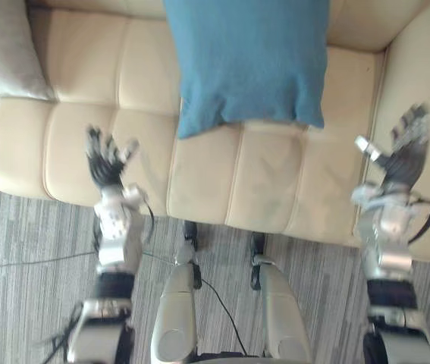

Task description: Pick up cushions and gather them together orderly.

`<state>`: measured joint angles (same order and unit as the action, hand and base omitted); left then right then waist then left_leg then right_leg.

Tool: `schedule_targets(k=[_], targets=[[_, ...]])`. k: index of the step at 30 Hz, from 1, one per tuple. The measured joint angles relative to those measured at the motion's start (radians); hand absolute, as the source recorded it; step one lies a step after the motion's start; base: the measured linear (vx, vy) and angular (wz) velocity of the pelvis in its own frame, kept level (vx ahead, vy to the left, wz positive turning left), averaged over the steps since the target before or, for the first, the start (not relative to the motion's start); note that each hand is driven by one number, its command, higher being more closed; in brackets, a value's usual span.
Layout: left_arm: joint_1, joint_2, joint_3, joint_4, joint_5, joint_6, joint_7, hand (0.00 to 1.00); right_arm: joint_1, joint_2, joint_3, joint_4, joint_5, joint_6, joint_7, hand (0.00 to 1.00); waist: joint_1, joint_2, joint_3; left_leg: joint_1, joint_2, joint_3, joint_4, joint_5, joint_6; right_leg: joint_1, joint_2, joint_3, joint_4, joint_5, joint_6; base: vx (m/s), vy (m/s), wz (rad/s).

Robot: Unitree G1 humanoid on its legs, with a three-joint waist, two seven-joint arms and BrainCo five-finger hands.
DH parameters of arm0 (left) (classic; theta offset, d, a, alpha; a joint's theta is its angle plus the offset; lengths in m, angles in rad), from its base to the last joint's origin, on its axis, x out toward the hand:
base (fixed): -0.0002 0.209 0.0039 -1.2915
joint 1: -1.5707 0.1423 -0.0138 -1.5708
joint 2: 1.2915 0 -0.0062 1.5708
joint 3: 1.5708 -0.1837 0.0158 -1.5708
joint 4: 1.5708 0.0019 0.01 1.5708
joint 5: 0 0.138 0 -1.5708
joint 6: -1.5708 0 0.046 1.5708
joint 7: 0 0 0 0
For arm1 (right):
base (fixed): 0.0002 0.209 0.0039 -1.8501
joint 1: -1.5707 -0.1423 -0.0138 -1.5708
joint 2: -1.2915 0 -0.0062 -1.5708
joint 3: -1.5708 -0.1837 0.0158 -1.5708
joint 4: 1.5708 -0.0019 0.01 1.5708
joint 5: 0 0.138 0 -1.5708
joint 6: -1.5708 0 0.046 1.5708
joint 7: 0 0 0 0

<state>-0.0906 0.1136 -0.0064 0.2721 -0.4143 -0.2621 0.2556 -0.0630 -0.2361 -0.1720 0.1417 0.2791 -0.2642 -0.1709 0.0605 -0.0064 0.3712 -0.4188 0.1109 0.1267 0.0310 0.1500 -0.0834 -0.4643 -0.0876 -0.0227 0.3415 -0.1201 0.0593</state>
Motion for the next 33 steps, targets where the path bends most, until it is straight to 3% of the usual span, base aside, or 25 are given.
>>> schedule_targets(k=[3,7,13,15,20,26,28,30,31,33], targets=[[0.105,-0.026,-0.013,0.071,0.014,0.009,-0.063,0.00,0.113,0.068,0.024,0.077,0.001,0.001,0.053,0.00,0.000,-0.003,-0.058,0.062,0.000,0.002,-0.014,-0.009,-0.001,0.063,0.001,-0.002,-0.021,-0.005,0.001,0.08,-0.017,-0.01],[0.216,-0.064,0.036,0.305,0.040,0.037,-0.156,0.00,0.244,0.157,0.062,0.301,0.005,0.030,0.132,0.00,0.000,-0.004,-0.191,0.185,0.002,0.015,-0.015,-0.055,-0.005,0.203,0.003,-0.003,-0.086,-0.014,-0.001,0.10,0.006,-0.06],[0.247,-0.099,0.108,0.555,0.136,0.083,-0.201,0.00,0.271,0.202,0.062,0.558,-0.004,0.065,0.169,0.00,0.001,-0.006,-0.300,0.303,0.006,0.042,-0.051,-0.079,-0.010,0.335,0.008,0.003,-0.176,-0.006,0.000,0.08,0.014,-0.12],[0.248,-0.094,0.134,0.597,0.188,0.092,-0.204,0.00,0.270,0.205,0.056,0.617,-0.007,0.079,0.171,0.00,0.004,-0.006,-0.314,0.360,0.006,0.058,-0.075,-0.080,-0.012,0.385,0.009,0.013,-0.202,0.001,0.008,0.09,0.011,-0.17],[0.246,-0.097,0.167,0.673,0.203,0.102,-0.219,0.00,0.278,0.220,0.019,0.707,-0.029,0.098,0.176,0.00,0.004,-0.006,-0.367,0.431,0.000,0.082,-0.122,-0.080,-0.020,0.438,0.012,0.035,-0.246,0.016,0.011,0.08,0.013,-0.18],[0.217,-0.089,0.163,0.697,0.260,0.108,-0.219,0.00,0.246,0.227,0.023,0.762,-0.045,0.118,0.177,0.00,0.008,-0.024,-0.349,0.461,-0.002,0.113,-0.115,-0.091,-0.020,0.448,0.011,0.055,-0.225,0.032,0.018,0.04,0.008,-0.20],[0.190,-0.085,0.159,0.701,0.267,0.118,-0.217,0.00,0.210,0.231,0.040,0.777,-0.045,0.118,0.174,0.00,0.007,-0.026,-0.310,0.457,0.010,0.124,-0.054,-0.120,-0.013,0.415,0.012,0.019,-0.118,0.032,0.019,-0.05,-0.008,-0.16],[0.175,-0.091,0.151,0.697,0.273,0.121,-0.215,0.00,0.195,0.226,0.042,0.777,-0.046,0.118,0.171,0.00,0.011,-0.007,-0.289,0.431,0.035,0.141,0.002,-0.146,0.016,0.385,0.004,-0.020,-0.048,0.039,0.045,-0.14,-0.016,0.00],[0.169,-0.092,0.161,0.691,0.287,0.123,-0.216,0.00,0.182,0.228,0.045,0.774,-0.047,0.119,0.171,0.00,0.012,-0.021,-0.289,0.399,0.032,0.135,0.044,-0.149,0.021,0.301,-0.034,-0.054,0.277,-0.066,0.050,-0.15,-0.051,0.24],[0.169,-0.093,0.160,0.676,0.293,0.123,-0.215,0.00,0.194,0.234,0.051,0.783,-0.046,0.120,0.172,0.00,0.014,-0.039,-0.300,0.363,0.025,0.098,0.093,-0.149,0.021,0.303,-0.063,-0.054,0.525,-0.110,0.103,-0.13,-0.112,0.55]])
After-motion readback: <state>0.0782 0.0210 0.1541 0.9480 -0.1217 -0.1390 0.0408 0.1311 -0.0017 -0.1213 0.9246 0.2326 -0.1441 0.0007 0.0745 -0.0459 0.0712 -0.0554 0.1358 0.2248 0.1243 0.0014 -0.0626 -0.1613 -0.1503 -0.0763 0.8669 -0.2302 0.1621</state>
